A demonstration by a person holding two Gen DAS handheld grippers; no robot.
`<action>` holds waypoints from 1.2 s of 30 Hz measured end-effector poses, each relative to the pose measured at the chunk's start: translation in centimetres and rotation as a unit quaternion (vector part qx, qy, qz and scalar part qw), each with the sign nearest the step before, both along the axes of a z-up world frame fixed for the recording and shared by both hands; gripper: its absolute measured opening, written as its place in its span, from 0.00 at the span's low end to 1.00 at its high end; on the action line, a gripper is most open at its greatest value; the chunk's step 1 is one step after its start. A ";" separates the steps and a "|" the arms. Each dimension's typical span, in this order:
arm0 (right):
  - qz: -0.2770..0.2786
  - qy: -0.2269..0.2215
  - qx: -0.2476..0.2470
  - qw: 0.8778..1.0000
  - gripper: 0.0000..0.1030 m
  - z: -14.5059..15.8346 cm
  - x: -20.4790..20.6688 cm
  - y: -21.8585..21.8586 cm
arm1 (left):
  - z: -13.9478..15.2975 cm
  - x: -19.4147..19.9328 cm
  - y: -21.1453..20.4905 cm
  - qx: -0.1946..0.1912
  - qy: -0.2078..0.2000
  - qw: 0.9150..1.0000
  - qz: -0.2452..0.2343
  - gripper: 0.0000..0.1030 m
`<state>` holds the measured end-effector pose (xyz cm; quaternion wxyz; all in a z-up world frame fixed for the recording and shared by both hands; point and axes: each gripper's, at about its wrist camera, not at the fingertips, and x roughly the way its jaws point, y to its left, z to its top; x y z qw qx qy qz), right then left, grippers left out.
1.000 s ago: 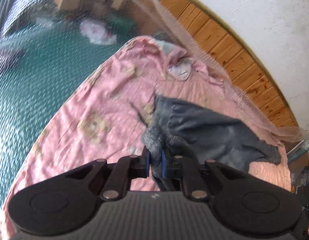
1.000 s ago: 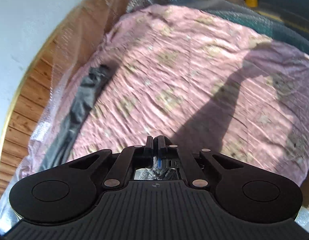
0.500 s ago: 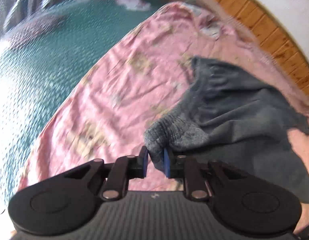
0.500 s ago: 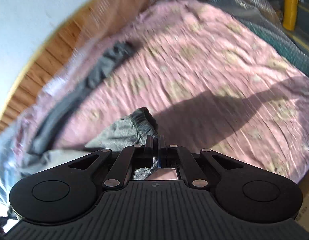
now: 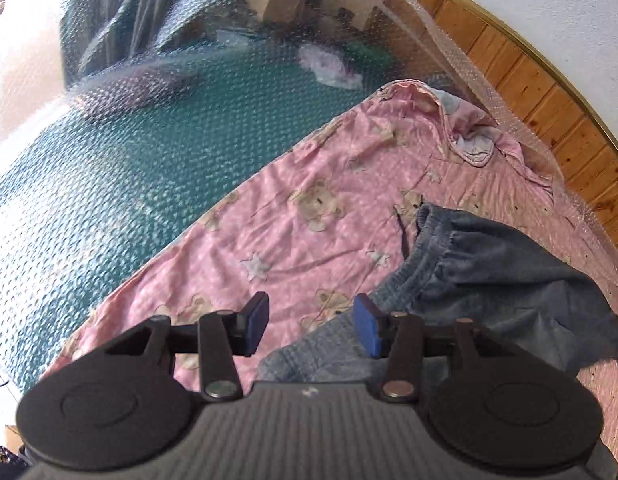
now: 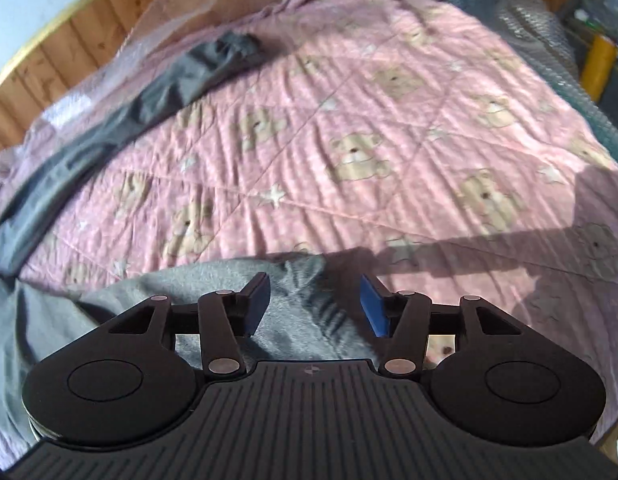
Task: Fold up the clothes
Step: 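Open both tools and release the grey sweatpants onto the quilt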
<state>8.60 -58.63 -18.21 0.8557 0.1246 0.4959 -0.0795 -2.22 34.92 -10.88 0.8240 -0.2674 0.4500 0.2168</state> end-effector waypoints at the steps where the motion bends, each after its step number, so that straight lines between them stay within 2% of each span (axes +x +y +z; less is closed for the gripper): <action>1: 0.009 0.021 -0.008 1.000 0.43 -1.0 0.9 0.5 | -0.1 0.7 -0.9 0.001 -0.004 1.000 -0.015 0.46; 2: 0.016 0.039 -0.016 0.999 0.25 -1.9 1.6 0.9 | -0.1 1.4 -1.8 0.002 -0.008 1.000 -0.030 0.46; 3: 0.014 0.043 -0.015 0.999 0.19 -2.2 1.8 1.0 | -0.2 2.1 -2.7 0.003 -0.011 0.999 -0.044 0.46; 5: 0.010 0.012 -0.003 1.000 0.10 -1.2 1.9 0.7 | -0.6 2.9 -4.4 0.008 -0.013 0.998 -0.066 0.46; 7: -0.039 -0.050 0.025 0.998 0.09 1.0 1.7 -0.9 | -1.8 2.5 -5.7 0.008 -0.004 0.997 -0.074 0.46; 9: -0.103 -0.097 0.058 0.988 0.09 2.3 2.0 -3.1 | -3.3 2.1 -6.3 0.004 0.016 0.998 -0.067 0.45; 10: -0.127 -0.095 0.060 0.986 0.09 1.9 2.6 -3.8 | -4.2 1.9 -6.4 -0.002 0.030 0.997 -0.066 0.44; 12: -0.172 -0.062 0.067 0.981 0.11 0.0 4.2 -5.3 | -5.3 1.7 -7.0 -0.008 0.043 0.997 -0.068 0.42; 13: -0.183 -0.051 0.077 0.979 0.19 -0.9 4.6 -5.9 | -5.6 1.6 -7.4 -0.010 0.047 0.996 -0.069 0.42; 14: -0.186 -0.052 0.092 0.977 0.32 -1.6 4.5 -6.2 | -5.5 1.4 -7.9 -0.010 0.044 0.996 -0.078 0.42; 15: -0.188 -0.056 0.102 0.975 0.34 -2.0 4.4 -6.4 | -5.4 1.3 -8.5 -0.011 0.041 0.995 -0.087 0.42; 18: -0.175 -0.125 0.062 0.975 0.36 1.2 1.9 -6.0 | -4.3 0.9 -10.4 -0.003 0.008 0.992 -0.126 0.43; 20: -0.132 -0.152 0.066 0.977 0.36 2.9 -0.2 -4.9 | -4.4 1.0 -11.5 -0.006 0.001 0.990 -0.141 0.43; 22: -0.045 -0.119 0.079 0.989 0.33 2.5 -1.1 -2.8 | -5.0 1.2 -12.2 -0.007 0.006 0.989 -0.146 0.43; 24: 0.027 -0.040 0.047 0.998 0.26 -0.1 -1.2 -0.6 | -6.2 1.3 -11.6 0.007 0.038 0.992 -0.123 0.44; 25: 0.028 -0.001 0.014 1.000 0.25 -1.5 -1.3 -0.5 | -6.7 1.4 -11.1 0.017 0.058 0.993 -0.106 0.45; 26: 0.004 0.024 -0.016 1.000 0.06 -2.5 -1.4 -1.1 | -7.2 1.4 -10.6 0.027 0.078 0.993 -0.090 0.44; 27: -0.030 0.022 -0.022 0.999 0.04 -2.5 -1.7 -2.0 | -6.8 1.2 -9.8 0.019 0.068 0.994 -0.082 0.44; 28: -0.064 0.020 -0.028 0.997 0.10 -2.3 -2.0 -2.9 | -6.3 0.9 -8.9 0.010 0.059 0.995 -0.075 0.44; 29: -0.092 0.019 -0.035 0.995 0.11 -1.7 -2.2 -3.3 | -5.2 0.8 -8.2 0.005 0.038 0.997 -0.071 0.46; 30: -0.100 0.010 -0.046 0.994 0.15 -0.9 -2.4 -3.1 | -4.1 1.0 -7.7 0.002 0.017 0.997 -0.070 0.52; 32: -0.102 -0.008 -0.066 0.993 0.50 0.7 -2.5 -2.4 | -2.3 2.5 -6.3 -0.008 -0.019 0.998 -0.067 0.58; 36: -0.111 -0.025 -0.062 0.992 0.50 2.6 -1.8 0.3 | -1.6 8.3 -3.4 -0.056 -0.059 0.995 -0.049 0.65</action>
